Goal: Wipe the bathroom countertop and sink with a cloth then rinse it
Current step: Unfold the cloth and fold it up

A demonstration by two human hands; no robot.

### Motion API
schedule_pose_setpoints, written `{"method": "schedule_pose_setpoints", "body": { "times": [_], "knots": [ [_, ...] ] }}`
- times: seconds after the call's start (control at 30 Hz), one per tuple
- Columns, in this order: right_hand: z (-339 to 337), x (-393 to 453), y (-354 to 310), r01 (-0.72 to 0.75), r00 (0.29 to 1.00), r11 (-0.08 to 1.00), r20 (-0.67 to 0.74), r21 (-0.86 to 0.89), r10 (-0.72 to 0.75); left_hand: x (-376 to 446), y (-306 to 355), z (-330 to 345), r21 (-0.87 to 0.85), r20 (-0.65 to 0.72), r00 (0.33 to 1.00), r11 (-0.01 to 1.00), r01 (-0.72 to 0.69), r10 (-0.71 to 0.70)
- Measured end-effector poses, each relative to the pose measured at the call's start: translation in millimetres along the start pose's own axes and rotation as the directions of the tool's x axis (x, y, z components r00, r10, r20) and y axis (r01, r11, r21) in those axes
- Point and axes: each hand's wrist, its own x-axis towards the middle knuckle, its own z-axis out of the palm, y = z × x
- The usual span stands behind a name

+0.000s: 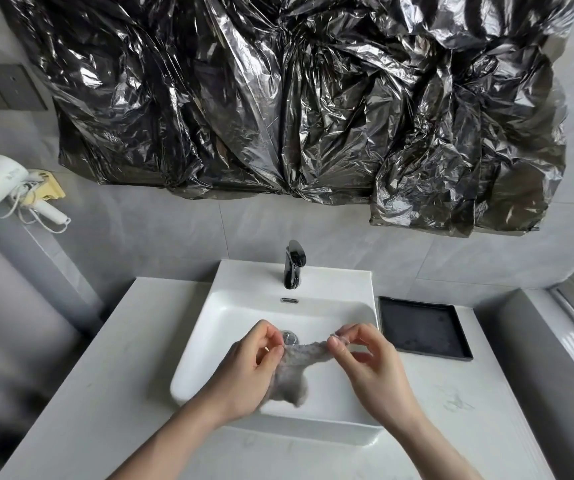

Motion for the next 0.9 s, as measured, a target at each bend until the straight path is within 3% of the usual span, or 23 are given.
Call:
{"method": "schedule_pose_setpoints", "body": {
  "times": [0.17, 0.3, 0.5, 0.6, 0.7, 0.9],
  "knots": [
    [2, -6, 1, -0.095, 0.995, 0.987, 0.051, 0.129, 0.089, 0, 2, -4, 0.056, 0.05, 0.999, 0.998, -0.021, 0.018],
    [-3, -9, 0, -0.085, 0.995, 0.987, 0.065, 0.138, 0.077, 1, -7, -13, 0.33, 0.114, 0.993, 0.942, -0.067, 0.03],
    [-31, -25, -1, -0.029, 0.987, 0.997, 0.154, -0.075, 0.04, 0, -10, -12, 0.424, 0.124, 0.992, 0.902, -0.087, 0.037],
    [-52, -38, 2, -0.086, 0.988, 0.974, 0.106, -0.211, 0.11, 3, -11, -6, 0.422, 0.176, 0.982, 0.897, -0.133, 0.063],
    [-72, -58, 7, -0.149, 0.989, 0.964, -0.011, -0.22, 0.151, 9, -14, 7, 0.358, 0.245, 0.964, 0.915, -0.186, 0.101],
    [-111, -91, 33, -0.32, 0.947, 0.903, -0.081, -0.286, 0.31, 28, -18, 55, 0.196, 0.281, 0.951, 0.962, -0.189, 0.129]
  ]
}}
